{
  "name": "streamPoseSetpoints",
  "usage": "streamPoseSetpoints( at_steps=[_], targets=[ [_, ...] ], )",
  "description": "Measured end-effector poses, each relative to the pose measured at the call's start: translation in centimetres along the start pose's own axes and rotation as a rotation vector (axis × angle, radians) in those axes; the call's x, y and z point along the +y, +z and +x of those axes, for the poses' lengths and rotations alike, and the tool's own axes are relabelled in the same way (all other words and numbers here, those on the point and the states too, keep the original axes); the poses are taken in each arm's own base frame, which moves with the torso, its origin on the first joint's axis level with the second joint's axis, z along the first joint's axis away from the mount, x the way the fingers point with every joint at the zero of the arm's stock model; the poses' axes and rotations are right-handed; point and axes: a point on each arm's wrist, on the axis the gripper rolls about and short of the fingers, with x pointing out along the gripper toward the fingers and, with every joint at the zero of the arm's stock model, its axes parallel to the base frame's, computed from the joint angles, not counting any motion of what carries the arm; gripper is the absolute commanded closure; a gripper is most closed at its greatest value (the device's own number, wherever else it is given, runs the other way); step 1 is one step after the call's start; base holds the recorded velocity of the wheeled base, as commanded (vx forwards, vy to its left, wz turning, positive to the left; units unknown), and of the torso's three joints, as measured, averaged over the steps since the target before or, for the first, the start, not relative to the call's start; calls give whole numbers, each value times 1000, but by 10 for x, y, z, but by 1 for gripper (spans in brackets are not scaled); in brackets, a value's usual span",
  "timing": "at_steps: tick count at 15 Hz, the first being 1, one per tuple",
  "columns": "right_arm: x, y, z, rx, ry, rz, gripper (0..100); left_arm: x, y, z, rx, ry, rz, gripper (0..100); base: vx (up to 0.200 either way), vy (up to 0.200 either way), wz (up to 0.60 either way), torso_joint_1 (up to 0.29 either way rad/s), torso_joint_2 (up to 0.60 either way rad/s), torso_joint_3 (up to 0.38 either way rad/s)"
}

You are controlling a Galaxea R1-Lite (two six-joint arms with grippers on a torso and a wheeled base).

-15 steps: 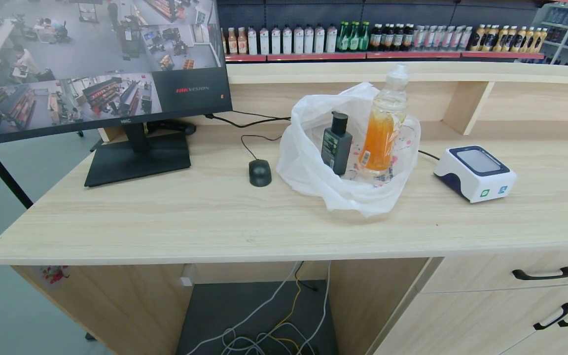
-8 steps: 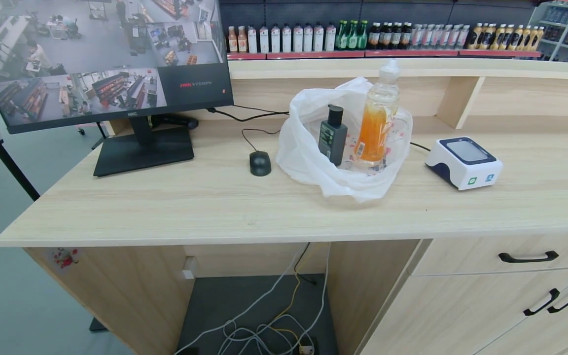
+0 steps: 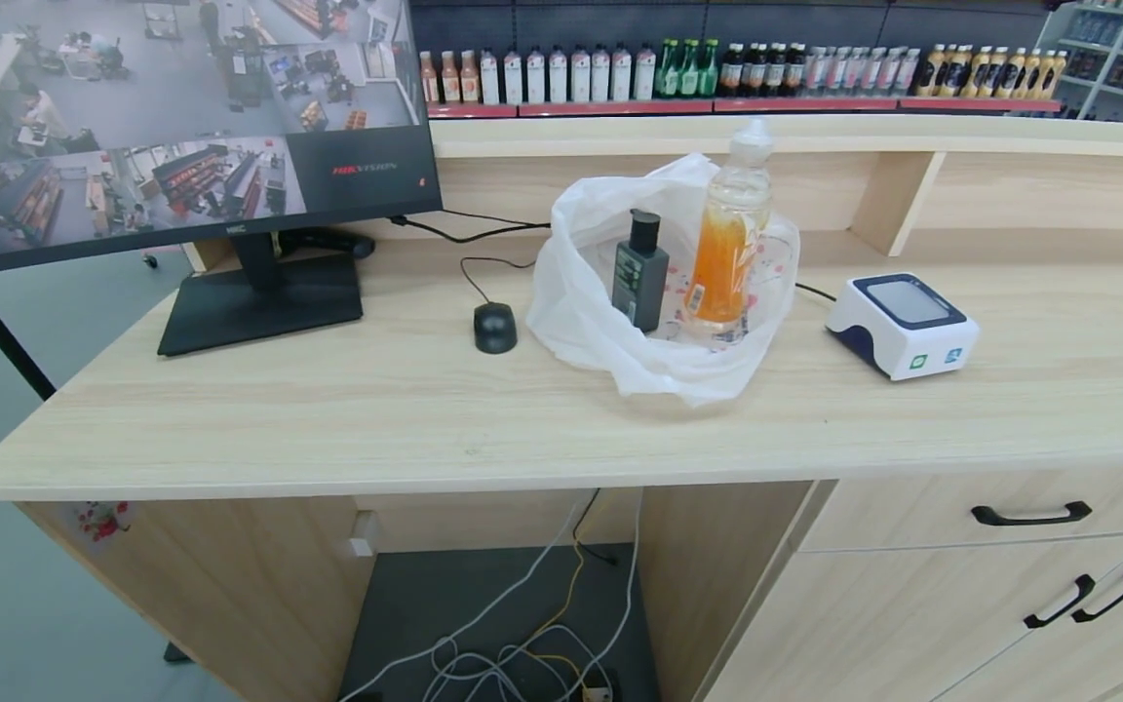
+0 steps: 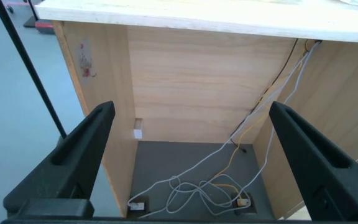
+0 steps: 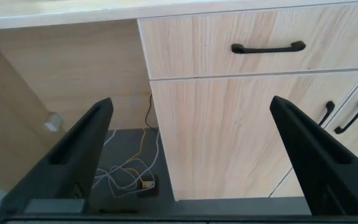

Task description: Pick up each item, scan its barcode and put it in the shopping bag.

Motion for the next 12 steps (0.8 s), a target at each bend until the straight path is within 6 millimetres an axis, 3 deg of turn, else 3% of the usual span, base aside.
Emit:
streamPoseSetpoints(
  at_steps=[12],
  targets=[
    [0, 0, -1, -8, -2, -3, 0, 0, 0, 0, 0, 1, -9, 0, 0, -200, 0, 1, 4, 4]
  ],
)
